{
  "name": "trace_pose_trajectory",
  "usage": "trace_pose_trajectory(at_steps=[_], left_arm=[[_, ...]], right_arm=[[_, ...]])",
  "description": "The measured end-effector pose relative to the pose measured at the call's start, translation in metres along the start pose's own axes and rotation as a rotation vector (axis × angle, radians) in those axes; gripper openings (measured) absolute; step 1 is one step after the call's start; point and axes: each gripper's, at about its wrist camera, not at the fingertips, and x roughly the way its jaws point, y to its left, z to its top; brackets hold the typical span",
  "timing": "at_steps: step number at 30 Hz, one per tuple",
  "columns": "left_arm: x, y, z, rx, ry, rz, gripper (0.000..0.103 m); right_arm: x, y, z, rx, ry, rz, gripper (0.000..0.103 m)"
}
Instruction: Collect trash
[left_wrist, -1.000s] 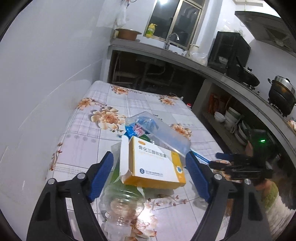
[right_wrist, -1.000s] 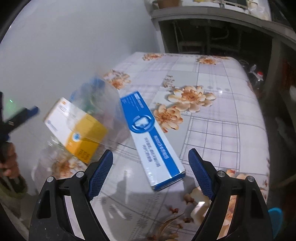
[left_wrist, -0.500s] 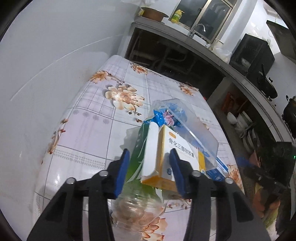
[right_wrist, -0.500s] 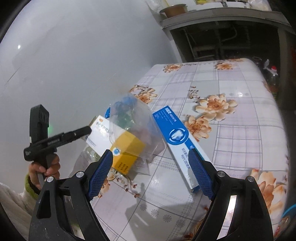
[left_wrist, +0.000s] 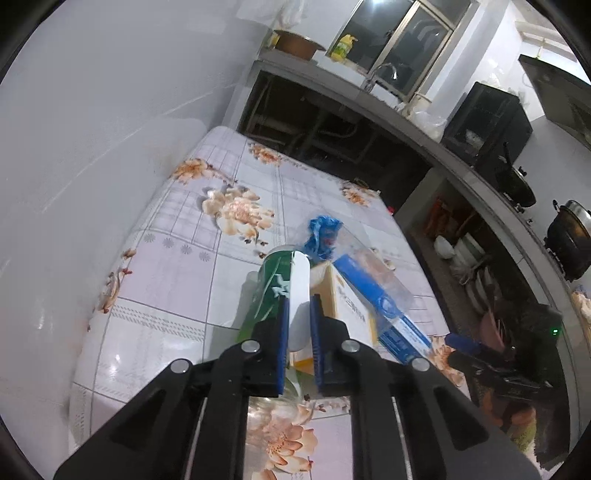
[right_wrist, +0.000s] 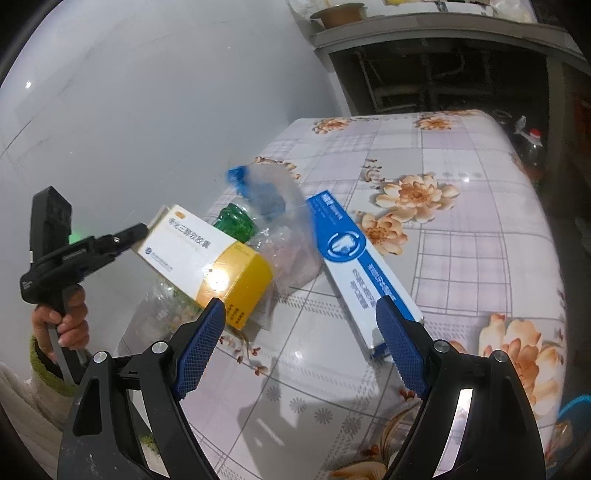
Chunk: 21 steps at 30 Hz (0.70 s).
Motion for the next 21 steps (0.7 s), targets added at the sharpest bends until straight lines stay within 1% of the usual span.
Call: trace_pose_trajectory(at_steps=[5, 8, 10, 13, 17, 18, 19, 21], left_arm=[[-0.03, -0.01, 0.0, 0.026, -0.029, -0.061, 0.011], [-0.046, -0.022, 0.002, 0.043, -0.038, -0.125, 0.011], [-0.054, -0.031, 0.002, 0.056, -0.027, -0.178, 0.011], [-0.06, -0.046, 0.002, 0.061, 0.036, -0.309, 0.011], [-0.059, -0.064, -0.003, 0.014, 0.176, -0.578, 0.011], [-0.054, -0.068, -0.005, 0.001, 0.209, -0.629, 0.011], [-0.05, -0.072, -0.007, 0.006, 0.228, -0.644, 0.011], [-0.033, -0.082, -0.015, 0.038, 0.281, -0.6, 0.011]], right_arm=[[-0.011, -0.006, -0.008, 0.021, -0.013, -0.009, 0.08], [-0.02, -0.013, -0.014, 0.049, -0.029, -0.013, 0.08], [-0.027, -0.018, -0.019, 0.073, -0.04, -0.016, 0.08], [-0.04, -0.027, -0.028, 0.112, -0.063, -0.017, 0.08], [-0.058, -0.04, -0.045, 0.161, -0.086, -0.034, 0.08], [-0.06, -0.042, -0.048, 0.168, -0.087, -0.037, 0.08], [-0.065, -0.047, -0.055, 0.187, -0.088, -0.042, 0.08], [-0.068, -0.056, -0.063, 0.216, -0.089, -0.047, 0.08]])
